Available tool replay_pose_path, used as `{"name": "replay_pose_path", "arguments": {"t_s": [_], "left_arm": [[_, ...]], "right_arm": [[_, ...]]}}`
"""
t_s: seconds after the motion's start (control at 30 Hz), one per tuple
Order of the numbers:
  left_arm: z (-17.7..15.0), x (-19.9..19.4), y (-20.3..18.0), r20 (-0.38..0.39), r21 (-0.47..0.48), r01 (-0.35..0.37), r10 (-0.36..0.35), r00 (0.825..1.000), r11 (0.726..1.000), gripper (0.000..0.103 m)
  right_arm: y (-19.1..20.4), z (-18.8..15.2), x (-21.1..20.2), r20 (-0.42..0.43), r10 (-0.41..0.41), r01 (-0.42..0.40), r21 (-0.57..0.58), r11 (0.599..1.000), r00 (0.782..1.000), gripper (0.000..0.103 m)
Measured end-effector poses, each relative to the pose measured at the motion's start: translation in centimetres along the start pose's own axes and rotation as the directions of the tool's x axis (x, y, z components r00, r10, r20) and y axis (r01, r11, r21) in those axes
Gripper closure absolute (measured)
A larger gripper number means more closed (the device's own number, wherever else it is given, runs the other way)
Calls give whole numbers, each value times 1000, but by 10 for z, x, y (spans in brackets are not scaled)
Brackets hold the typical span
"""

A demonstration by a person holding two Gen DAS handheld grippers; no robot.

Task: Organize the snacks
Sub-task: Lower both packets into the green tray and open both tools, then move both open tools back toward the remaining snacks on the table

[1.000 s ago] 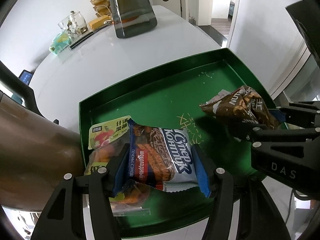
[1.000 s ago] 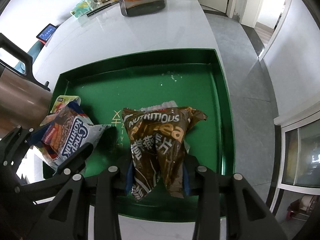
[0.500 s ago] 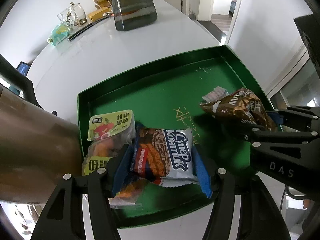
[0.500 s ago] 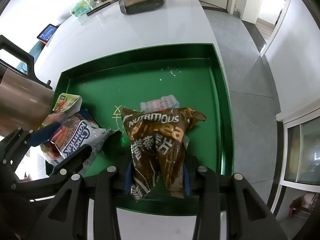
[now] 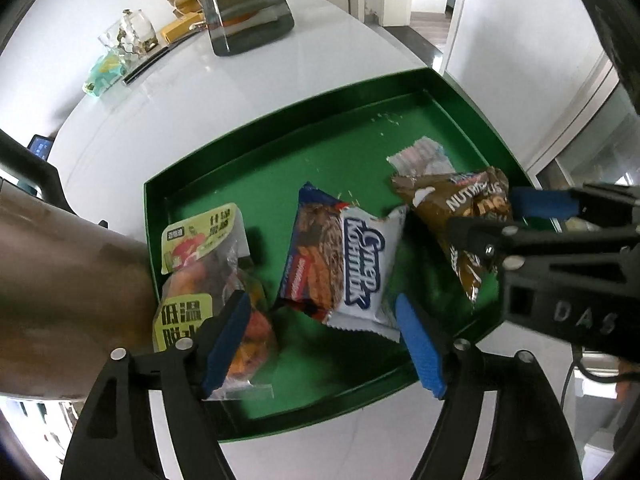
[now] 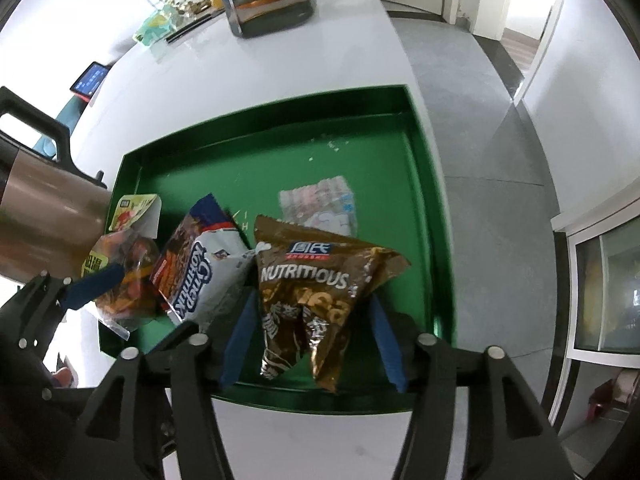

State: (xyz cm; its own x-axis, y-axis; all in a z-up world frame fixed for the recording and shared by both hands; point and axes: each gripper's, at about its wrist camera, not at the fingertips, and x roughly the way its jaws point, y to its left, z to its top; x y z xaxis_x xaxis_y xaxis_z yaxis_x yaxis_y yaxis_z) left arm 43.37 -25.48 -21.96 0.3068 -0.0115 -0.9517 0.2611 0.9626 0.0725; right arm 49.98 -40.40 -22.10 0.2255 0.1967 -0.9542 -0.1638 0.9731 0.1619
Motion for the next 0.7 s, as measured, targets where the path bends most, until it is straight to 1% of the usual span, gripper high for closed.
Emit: {"name": "replay_pose_path", "arguments": {"t_s": [0.03, 0.07, 0.1, 0.17, 0.2, 0.43, 0.5, 0.6, 0.7], "left_arm": [[0, -1, 0, 4, -4, 6, -6, 1000, 1000, 17], [-1, -3, 0, 8, -9, 13, -13, 1000, 1000, 13], [-2, -5, 1, 11, -14, 16, -16, 1000, 1000, 5], [-3, -10, 0, 25, -20, 17, -16, 1000, 1000, 5], [-3, -13, 0, 32, -21, 15, -14, 999, 1000, 2], [-13, -32, 7, 73, -52, 34, -30, 997, 998, 2], [-18, -38, 9, 81, -63, 51, -45, 996, 997, 2], [-28, -55, 12, 116, -82, 75, -65, 991, 994, 2], [-43, -75, 14, 148, -83, 94, -81, 986, 992, 2]], "right_arm": [[-1, 0, -2, 5, 1, -1, 6, 1000, 1000, 0], [-2, -1, -5, 9, 2, -2, 11, 1000, 1000, 0], [-2, -2, -7, 14, 1, -1, 12, 1000, 1000, 0], [-2, -5, -14, 34, -9, 8, 11, 1000, 999, 0], [-2, -6, -17, 42, -22, 21, 10, 1000, 999, 0], [-2, -18, -42, 98, -63, 62, 16, 998, 993, 0], [0, -22, -48, 110, -66, 65, 13, 998, 992, 0], [2, -31, -60, 145, -66, 64, 19, 998, 987, 0], [4, -41, -71, 167, -46, 41, 30, 999, 985, 0]]}}
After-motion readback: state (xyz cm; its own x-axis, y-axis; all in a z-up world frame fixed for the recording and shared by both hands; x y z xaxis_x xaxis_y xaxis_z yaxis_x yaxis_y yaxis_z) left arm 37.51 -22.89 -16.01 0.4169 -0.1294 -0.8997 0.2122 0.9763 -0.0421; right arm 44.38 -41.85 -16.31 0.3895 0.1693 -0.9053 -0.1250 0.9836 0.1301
